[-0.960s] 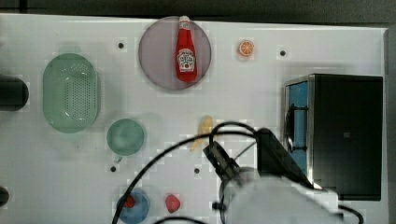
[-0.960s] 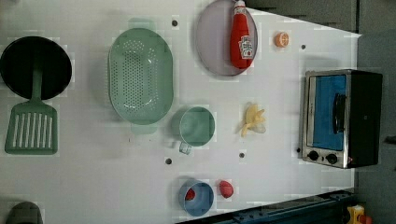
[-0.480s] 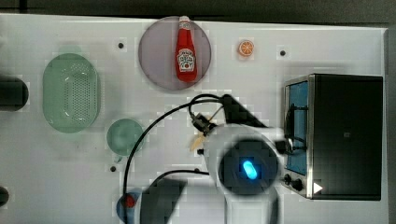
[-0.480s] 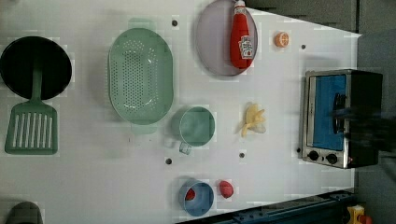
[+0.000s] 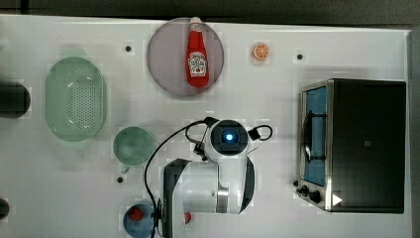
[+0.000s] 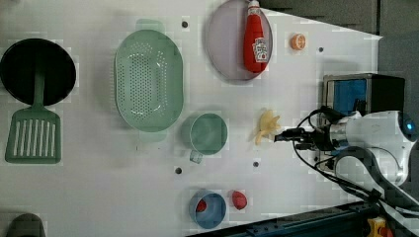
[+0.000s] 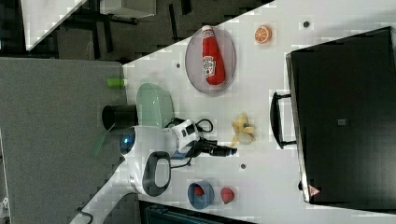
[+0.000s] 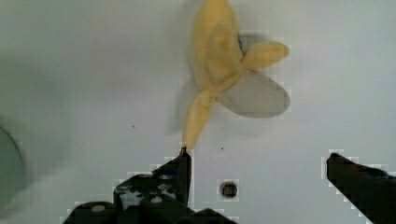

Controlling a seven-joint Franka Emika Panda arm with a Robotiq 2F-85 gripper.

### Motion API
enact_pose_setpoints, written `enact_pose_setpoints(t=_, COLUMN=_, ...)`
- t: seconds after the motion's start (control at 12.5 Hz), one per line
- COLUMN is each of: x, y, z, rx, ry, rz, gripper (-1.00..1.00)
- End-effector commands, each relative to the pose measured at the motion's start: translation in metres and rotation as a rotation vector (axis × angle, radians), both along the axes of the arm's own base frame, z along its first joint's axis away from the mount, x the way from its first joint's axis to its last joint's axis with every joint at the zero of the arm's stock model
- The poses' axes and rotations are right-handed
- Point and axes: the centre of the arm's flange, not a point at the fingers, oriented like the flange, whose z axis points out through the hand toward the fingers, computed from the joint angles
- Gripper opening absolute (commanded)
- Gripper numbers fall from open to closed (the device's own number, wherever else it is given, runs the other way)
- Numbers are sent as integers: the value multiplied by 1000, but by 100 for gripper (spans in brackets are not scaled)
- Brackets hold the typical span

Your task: Pick Banana and place it in mug.

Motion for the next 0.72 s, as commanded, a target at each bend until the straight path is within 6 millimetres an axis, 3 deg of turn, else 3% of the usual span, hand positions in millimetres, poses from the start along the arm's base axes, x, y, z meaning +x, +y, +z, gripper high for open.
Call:
enact_pose_setpoints(t=0.08, x=18, y=-4, z=4, rx=18, ry=-85, rz=169, gripper=100)
enact_pose_setpoints(t=0.32, x=19, y=-3, z=-43, rx=16, ry=-103, rz=173, gripper=100)
enact_pose_setpoints(t=0.56, x=16, y=1, z=-71, rx=18, ry=-104, rz=180, gripper=100)
enact_pose_setpoints(t=0.64, x=15, y=0, z=-77, rx=18, ry=-100, rz=179, gripper=91)
enact_pose_setpoints(t=0.72, x=14, y=-1, z=-80, rx=17, ry=-100, rz=177, gripper=68)
